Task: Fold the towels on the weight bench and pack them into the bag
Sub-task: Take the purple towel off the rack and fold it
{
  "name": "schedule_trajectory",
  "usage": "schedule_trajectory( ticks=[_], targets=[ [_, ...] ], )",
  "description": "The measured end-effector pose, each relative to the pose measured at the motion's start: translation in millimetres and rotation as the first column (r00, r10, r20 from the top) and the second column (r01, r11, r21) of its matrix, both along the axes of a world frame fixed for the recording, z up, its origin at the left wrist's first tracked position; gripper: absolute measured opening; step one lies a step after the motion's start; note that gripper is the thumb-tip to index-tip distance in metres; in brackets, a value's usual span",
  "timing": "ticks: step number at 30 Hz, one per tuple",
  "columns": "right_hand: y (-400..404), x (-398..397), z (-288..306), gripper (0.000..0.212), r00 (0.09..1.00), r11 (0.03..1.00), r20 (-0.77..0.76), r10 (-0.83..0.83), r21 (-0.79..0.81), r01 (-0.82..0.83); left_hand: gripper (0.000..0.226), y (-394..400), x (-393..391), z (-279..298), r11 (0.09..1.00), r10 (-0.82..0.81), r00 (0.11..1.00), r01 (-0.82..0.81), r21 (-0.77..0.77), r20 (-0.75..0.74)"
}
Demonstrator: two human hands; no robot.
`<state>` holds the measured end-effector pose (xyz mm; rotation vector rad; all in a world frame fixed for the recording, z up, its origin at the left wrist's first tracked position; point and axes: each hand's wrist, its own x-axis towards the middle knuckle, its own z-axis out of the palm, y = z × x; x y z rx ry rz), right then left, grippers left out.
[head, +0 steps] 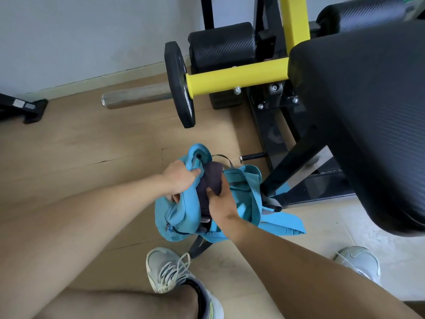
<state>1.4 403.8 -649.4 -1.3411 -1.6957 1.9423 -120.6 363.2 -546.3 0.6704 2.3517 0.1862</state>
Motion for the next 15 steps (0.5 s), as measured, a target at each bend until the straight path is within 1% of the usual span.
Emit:
schedule_trajectory(
  ticks=[2,5,6,8,9,10,11,13,15],
  targets=[
    [-3,-5,1,0.069,1.000,1.000,-0.005,0.017,-0.006,-0.017,0.056,2,-4,-3,0.995,0.047,0.992,-0.036,0.097,-0.120],
    [-7,-10,-1,0.071,1.000,1.000,-0.010,-0.002,0.025,0.003,0.053,1,-15,1,0.976,0.117,0.968,-0.070,0.206,-0.224],
    [-9,-11,-1,0.071,1.000,0.999,-0.004,0.005,0.043,-0.005,0.052,-1,-19,4,0.980,0.116,0.954,-0.064,0.191,-0.278],
    [-10,-12,-4,0.071,0.999,0.995,0.022,0.048,0.090,-0.049,0.049,-11,-25,15,0.994,0.079,0.911,-0.041,0.103,-0.405],
    [-10,-12,-6,0.071,0.997,0.991,0.037,0.072,0.108,-0.076,0.041,-16,-30,20,0.997,0.053,0.890,-0.023,0.072,-0.452],
    [-10,-13,-8,0.071,0.994,0.989,0.058,0.092,0.111,-0.098,0.028,-22,-37,23,0.998,0.033,0.877,-0.007,0.055,-0.480],
    [-9,-14,-10,0.071,0.992,0.988,0.073,0.102,0.107,-0.109,0.020,-29,-42,27,0.999,0.028,0.870,-0.006,0.048,-0.492],
    [-10,-19,-12,0.072,0.990,0.989,0.099,0.096,0.099,-0.106,0.023,-37,-49,33,0.997,0.061,0.872,-0.034,0.064,-0.485],
    [-16,-25,-9,0.072,0.993,0.990,0.095,0.073,0.117,-0.084,0.018,-38,-45,40,0.987,0.112,0.883,-0.045,0.155,-0.456]
  ],
)
